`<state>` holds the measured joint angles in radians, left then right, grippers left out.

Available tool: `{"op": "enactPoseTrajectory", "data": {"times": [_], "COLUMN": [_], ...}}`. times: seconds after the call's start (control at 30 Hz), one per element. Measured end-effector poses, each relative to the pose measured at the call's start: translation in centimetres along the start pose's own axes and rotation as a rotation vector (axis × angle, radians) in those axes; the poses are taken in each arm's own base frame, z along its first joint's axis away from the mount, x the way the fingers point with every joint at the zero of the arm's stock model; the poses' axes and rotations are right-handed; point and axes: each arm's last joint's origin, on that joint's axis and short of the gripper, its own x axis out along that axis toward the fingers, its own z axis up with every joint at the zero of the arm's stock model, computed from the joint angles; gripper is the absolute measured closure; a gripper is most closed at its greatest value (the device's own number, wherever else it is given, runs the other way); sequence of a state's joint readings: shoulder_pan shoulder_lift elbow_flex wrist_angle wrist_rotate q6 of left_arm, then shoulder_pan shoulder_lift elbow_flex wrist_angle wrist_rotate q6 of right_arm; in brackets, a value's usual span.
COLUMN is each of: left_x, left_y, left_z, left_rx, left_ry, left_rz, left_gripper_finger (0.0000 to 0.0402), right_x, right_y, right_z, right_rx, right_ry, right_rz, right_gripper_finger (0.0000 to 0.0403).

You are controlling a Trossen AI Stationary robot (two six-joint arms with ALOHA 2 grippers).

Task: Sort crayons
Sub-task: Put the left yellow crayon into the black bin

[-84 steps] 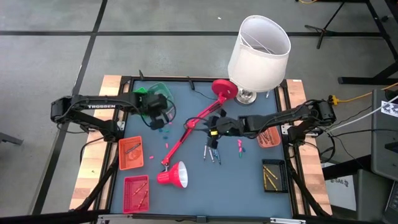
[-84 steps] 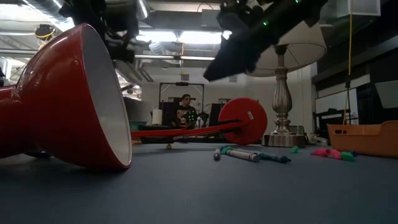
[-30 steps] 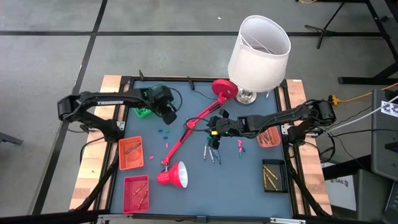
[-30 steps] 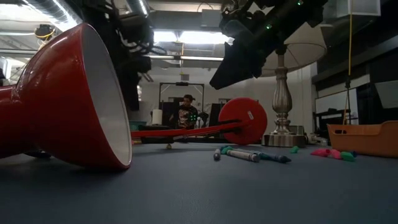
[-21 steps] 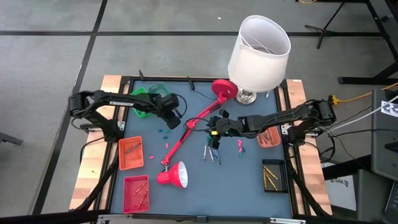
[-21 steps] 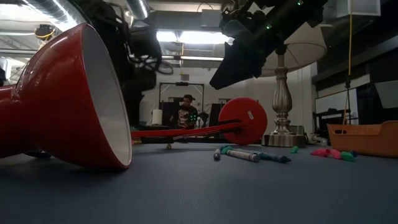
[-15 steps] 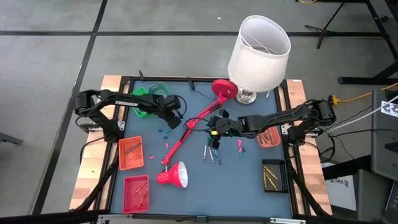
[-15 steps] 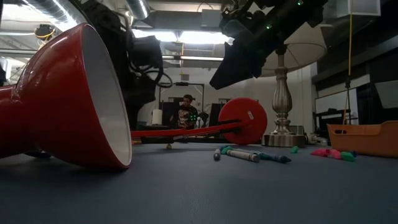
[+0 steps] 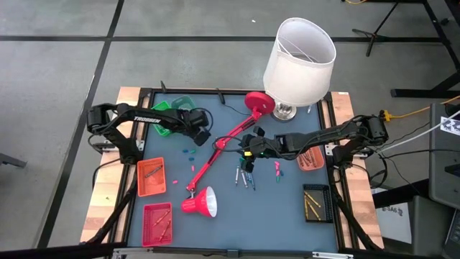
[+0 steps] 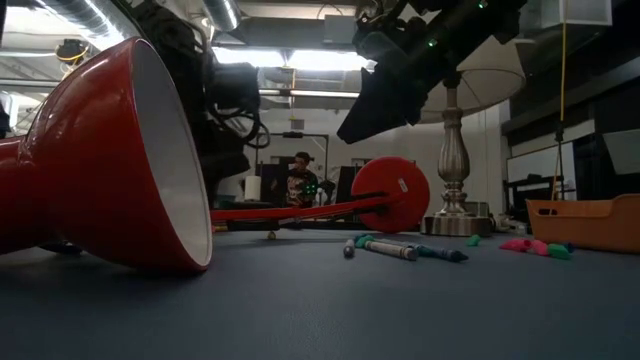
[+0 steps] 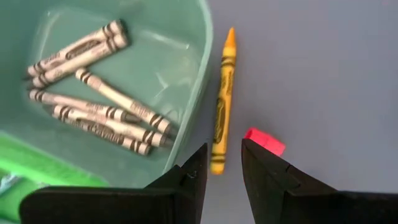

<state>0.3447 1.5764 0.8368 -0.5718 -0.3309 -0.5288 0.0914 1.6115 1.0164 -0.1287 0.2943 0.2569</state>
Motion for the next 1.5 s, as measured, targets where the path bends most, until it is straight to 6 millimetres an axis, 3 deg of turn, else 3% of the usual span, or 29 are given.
{"op": "enactPoseTrajectory", "data": {"times": [0.6, 1.23, 1.5], "left_x": [0.0, -0.5, 1.5], "left_y": [0.2, -0.9, -1.5], "left_z": [-0.4, -1.0, -1.4], "left_rx": [-0.055, -0.006, 0.022], "left_ry": [0.033, -0.004, 0.052], "left_rz": [0.020, 0.043, 0.086], "left_gripper_finger": [0.0320, 0.0320, 0.0320], "right_x": [0.0, 0.0, 0.0], "right_y": [0.0, 0.0, 0.0], "right_z": [0.0, 0.0, 0.0], "right_rx": [0.000, 0.000, 0.000], "right_ry": [0.000, 0.000, 0.000], "right_rz": [0.000, 0.000, 0.000], "right_gripper_finger": [0.0270, 0.0270, 0.0270]}}
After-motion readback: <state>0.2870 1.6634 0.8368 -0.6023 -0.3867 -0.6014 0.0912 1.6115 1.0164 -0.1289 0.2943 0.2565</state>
